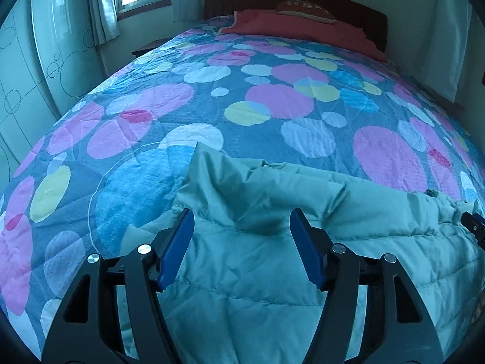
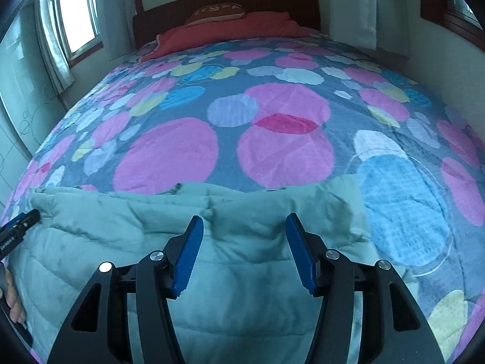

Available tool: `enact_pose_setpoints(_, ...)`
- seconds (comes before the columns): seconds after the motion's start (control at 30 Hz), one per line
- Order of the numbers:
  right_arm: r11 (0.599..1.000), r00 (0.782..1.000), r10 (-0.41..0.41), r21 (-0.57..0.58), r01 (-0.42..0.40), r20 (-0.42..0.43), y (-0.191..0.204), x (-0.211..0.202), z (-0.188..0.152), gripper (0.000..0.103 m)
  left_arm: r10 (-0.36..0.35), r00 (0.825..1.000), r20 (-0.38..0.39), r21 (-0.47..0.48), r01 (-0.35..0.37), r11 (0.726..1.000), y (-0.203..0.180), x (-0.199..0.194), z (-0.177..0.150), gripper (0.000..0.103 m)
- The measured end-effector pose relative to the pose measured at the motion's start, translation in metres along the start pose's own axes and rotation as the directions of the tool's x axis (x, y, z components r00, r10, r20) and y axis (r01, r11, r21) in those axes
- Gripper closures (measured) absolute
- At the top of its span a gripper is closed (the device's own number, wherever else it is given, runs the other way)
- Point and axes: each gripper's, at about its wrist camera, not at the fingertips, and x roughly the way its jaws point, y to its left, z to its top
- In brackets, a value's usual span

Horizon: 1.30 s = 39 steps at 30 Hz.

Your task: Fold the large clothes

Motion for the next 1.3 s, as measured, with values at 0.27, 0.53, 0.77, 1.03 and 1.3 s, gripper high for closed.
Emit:
enact_pose_setpoints(0.27,1.0,0.997,-0.001,0.03,0.003,-0.08,-0.014,0.026,-0.008,0.042,0.011,0.999,-0.044,-0.023,-0.012,1.0,0.012,0.014,-0.004,0.035)
enact_pose_setpoints(0.53,0.999,1.0,-0.001,0.054,0.003,-0.022,-0.036,-0.024,-0.018,0.042,-0.014,1.0,-0.013,-0.048,0.013,0.999,0.033,-0.019,-0.022,0.035)
enact_pose_setpoints(0.77,0.999,0.997,-0.018,0.036,0.021,-0.077,-0.042,0.003,-0.035,0.039,0.011,0.999,-0.046,-0.073,-0.014,0.997,0.045,0.008,-0.031,0.023)
enact_pose_setpoints(1.03,0.997,1.0,0.009,0.073,-0.007,-0.024,-0.047,-0.016,-0.037,0.039,0.013,0.998,-0.059,-0.095,-0.019,0.995,0.052,-0.007,-0.031,0.022)
enact_pose_setpoints(1.3,0.991,0.999,0.032,0.13,-0.036,0.036,-0.068,-0.083,-0.059,0.038,-0.017,1.0,-0.024,-0.231,0.011,0.973,0.084,-0.072,-0.063,0.022)
